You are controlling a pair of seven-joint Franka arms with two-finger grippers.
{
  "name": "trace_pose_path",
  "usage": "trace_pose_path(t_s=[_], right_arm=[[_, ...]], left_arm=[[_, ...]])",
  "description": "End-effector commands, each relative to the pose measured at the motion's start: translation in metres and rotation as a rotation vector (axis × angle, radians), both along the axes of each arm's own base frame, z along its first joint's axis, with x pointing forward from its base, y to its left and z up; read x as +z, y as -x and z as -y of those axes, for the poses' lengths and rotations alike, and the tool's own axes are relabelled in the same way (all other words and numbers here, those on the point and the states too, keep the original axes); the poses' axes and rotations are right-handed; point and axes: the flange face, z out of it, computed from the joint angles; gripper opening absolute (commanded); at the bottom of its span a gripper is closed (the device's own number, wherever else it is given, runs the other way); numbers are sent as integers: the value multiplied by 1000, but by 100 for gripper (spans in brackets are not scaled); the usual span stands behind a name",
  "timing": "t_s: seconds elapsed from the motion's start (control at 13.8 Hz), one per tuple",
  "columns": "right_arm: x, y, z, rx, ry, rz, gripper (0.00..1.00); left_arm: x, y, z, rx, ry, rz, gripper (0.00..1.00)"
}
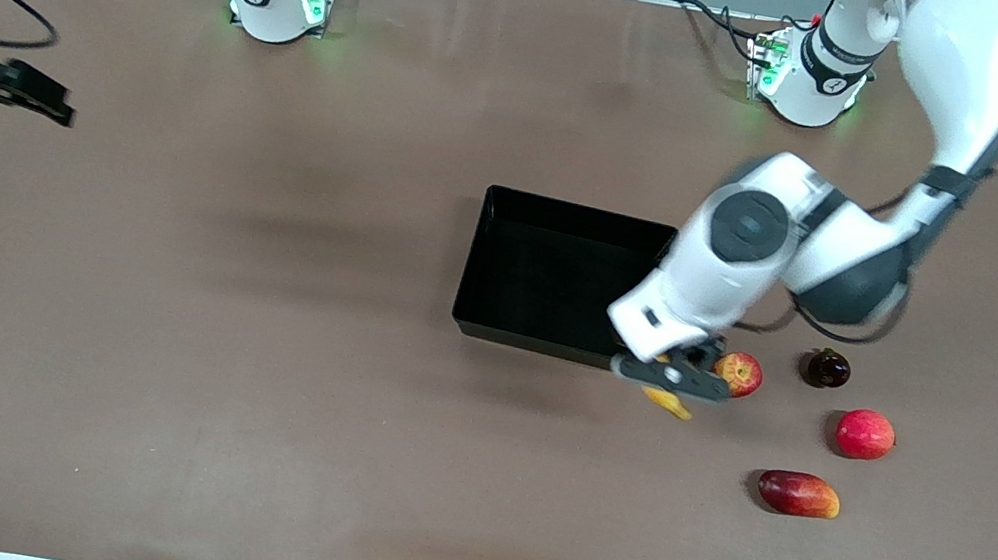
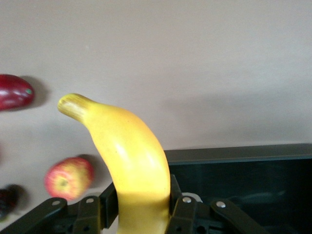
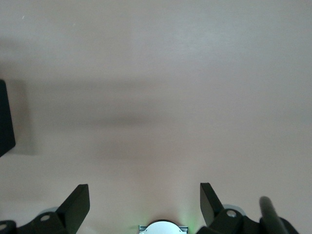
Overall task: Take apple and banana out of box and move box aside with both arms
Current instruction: 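Lift the banana with the left gripper while the right gripper reaches the box, then lower the banana by the fruits while the right gripper grasps the box rim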
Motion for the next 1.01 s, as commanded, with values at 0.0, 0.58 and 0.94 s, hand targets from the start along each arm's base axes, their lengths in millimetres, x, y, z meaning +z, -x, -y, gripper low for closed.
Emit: trace_pose_path(t_s=[0.0, 0.58, 0.94], right_arm=[[-25, -12, -55, 39, 7, -4, 100], [-114, 7, -273, -188, -51, -72, 100], [-190, 35, -372, -70, -48, -66, 100]], left_arm=[[-18, -11, -51, -113, -20, -47, 0], [-94, -65, -164, -515, 75, -1, 0], [-128, -67, -175, -583, 91, 1, 0]])
